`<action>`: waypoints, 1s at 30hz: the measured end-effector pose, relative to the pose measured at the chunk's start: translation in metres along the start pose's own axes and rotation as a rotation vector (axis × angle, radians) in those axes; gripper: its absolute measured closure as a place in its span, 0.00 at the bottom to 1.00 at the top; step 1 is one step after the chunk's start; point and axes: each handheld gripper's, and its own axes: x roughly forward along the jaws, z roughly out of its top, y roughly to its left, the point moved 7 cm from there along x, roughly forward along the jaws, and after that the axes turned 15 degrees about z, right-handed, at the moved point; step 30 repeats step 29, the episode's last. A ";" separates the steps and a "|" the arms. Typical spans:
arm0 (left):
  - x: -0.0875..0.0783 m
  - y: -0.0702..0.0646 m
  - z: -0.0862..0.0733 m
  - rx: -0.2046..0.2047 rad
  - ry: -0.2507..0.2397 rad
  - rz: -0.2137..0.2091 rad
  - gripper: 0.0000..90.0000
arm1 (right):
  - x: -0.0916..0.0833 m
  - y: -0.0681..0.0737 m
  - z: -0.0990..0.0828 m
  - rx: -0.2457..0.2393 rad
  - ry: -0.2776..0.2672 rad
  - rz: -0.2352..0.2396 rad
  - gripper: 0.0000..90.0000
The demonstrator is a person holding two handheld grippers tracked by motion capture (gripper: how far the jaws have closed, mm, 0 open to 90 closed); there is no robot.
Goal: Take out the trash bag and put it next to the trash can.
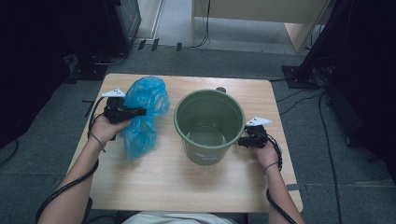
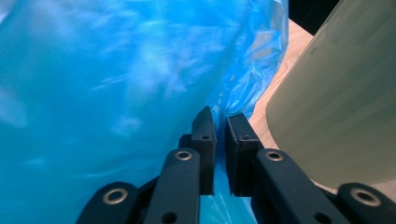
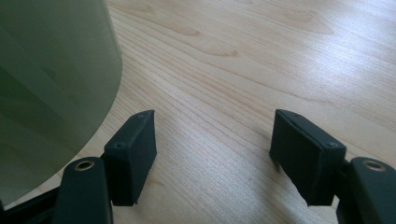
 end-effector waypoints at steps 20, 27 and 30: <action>0.024 -0.007 -0.028 0.090 0.003 0.041 0.61 | 0.004 0.003 0.001 0.004 -0.007 0.001 0.28; 0.024 -0.005 -0.030 0.062 -0.002 0.041 0.59 | 0.005 0.004 0.001 0.002 -0.005 0.008 0.24; 0.023 -0.005 -0.030 0.061 -0.003 0.041 0.59 | 0.006 0.004 0.001 0.000 -0.005 0.006 0.23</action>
